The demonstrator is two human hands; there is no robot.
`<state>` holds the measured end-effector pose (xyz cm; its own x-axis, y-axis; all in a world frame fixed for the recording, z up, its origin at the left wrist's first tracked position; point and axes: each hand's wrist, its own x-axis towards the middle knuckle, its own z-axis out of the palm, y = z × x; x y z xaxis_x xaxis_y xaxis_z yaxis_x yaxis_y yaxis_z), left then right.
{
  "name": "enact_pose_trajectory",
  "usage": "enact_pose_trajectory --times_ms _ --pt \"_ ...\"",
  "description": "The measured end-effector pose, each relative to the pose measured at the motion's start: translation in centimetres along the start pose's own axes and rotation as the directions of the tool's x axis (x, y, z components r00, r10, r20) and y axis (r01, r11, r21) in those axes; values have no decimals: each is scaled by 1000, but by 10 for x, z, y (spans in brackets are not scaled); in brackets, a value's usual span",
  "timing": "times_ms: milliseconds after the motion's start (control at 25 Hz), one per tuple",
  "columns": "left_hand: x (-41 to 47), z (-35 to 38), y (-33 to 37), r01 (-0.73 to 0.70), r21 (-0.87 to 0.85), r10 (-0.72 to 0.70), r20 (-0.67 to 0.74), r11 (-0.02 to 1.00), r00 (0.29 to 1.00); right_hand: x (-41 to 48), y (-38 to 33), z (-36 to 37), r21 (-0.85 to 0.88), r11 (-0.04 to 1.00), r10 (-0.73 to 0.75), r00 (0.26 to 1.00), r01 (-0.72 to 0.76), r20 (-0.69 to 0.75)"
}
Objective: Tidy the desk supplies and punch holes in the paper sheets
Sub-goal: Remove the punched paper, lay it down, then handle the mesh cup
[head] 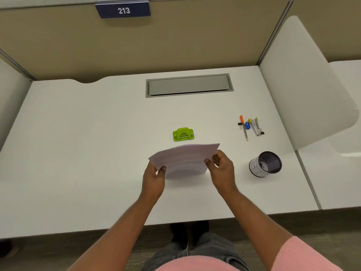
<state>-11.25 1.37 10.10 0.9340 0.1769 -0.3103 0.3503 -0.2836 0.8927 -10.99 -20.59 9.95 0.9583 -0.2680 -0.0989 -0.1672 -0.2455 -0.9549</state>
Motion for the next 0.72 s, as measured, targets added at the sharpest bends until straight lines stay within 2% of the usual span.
enact_pose_trajectory --times_ms 160,400,480,600,720 --pt "-12 12 -2 -18 19 19 -53 1000 998 -3 9 -7 -19 1000 24 999 -23 37" --pt "-28 15 6 -50 -24 46 -142 998 989 -7 5 -21 1 997 -81 996 81 45" --pt "-33 18 5 -34 -43 28 -136 998 990 -11 10 -24 -29 994 -101 993 103 68" --pt "-43 25 -4 -24 -58 18 -95 998 995 -20 20 -25 -89 995 -31 990 44 139" --pt "-40 23 -10 -6 -44 3 -74 999 997 -22 26 -21 -130 991 -7 993 23 119"
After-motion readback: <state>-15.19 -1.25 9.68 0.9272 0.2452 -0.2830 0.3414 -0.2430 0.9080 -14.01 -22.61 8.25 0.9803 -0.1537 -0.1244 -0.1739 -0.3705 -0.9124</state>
